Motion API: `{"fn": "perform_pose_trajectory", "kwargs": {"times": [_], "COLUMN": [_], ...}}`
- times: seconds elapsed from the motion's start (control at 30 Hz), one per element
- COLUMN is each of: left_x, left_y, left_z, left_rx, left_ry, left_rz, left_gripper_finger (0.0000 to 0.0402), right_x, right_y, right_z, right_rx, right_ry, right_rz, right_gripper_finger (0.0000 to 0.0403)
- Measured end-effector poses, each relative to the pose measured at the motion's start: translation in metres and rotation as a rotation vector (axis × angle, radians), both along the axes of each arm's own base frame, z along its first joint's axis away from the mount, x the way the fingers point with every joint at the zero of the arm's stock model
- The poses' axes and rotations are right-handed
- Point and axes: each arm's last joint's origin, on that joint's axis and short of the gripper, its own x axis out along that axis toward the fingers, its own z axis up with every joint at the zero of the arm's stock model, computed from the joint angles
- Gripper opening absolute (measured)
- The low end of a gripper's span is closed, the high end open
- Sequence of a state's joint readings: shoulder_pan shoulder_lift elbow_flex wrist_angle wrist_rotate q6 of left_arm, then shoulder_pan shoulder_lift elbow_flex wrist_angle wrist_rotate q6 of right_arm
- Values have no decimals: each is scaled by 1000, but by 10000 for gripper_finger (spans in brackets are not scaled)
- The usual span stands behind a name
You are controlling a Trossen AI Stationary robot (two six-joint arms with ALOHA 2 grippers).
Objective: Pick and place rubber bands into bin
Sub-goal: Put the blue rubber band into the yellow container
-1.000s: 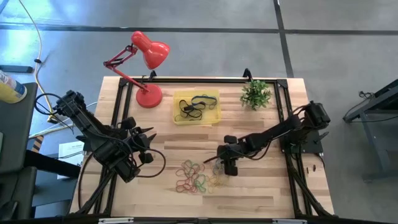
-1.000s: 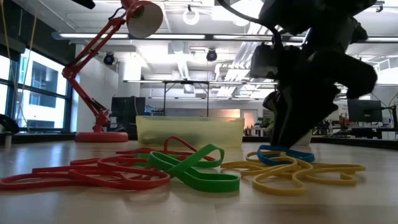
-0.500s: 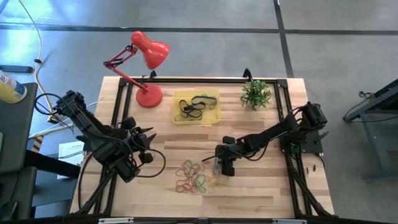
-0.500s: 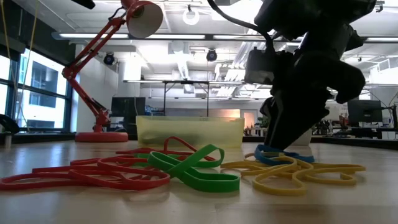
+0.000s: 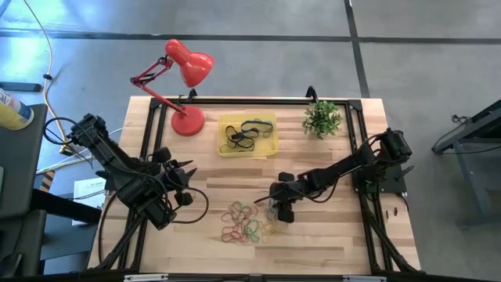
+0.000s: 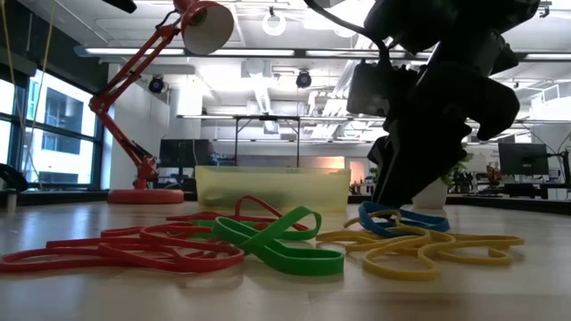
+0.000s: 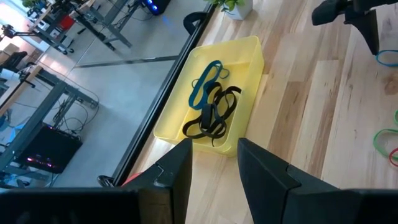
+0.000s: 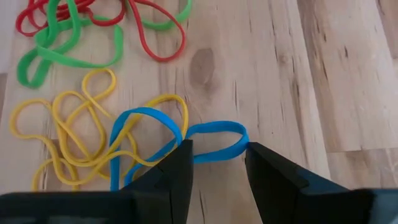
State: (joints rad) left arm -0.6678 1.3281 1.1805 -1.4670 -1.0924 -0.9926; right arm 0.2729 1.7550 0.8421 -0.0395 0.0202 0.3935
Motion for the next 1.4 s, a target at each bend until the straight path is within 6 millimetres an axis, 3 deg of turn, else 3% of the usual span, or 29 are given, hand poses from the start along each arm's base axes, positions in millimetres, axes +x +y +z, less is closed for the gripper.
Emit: {"fn": "perform_pose_trajectory", "kwargs": {"times": [0.1, 0.33, 0.77, 1.03, 1.4], "left_x": [0, 0, 0, 0, 0], "left_y": [0, 0, 0, 0, 0], "left_z": [0, 0, 0, 0, 1], "left_rx": [0, 0, 0, 15, 34], "left_ry": [0, 0, 0, 14, 1], "left_rz": [0, 0, 0, -9, -11], "left_gripper_finger": [117, 117, 117, 117, 117], "right_x": [0, 0, 0, 10, 38], "right_y": [0, 0, -1, -3, -21], "right_z": [0, 0, 3, 42, 124], "right_rx": [3, 11, 3, -97, -305], "right_ry": [1, 3, -8, -45, -116], "right_rz": [2, 10, -43, -28, 35], "right_gripper_finger": [117, 9, 3, 3, 2]}}
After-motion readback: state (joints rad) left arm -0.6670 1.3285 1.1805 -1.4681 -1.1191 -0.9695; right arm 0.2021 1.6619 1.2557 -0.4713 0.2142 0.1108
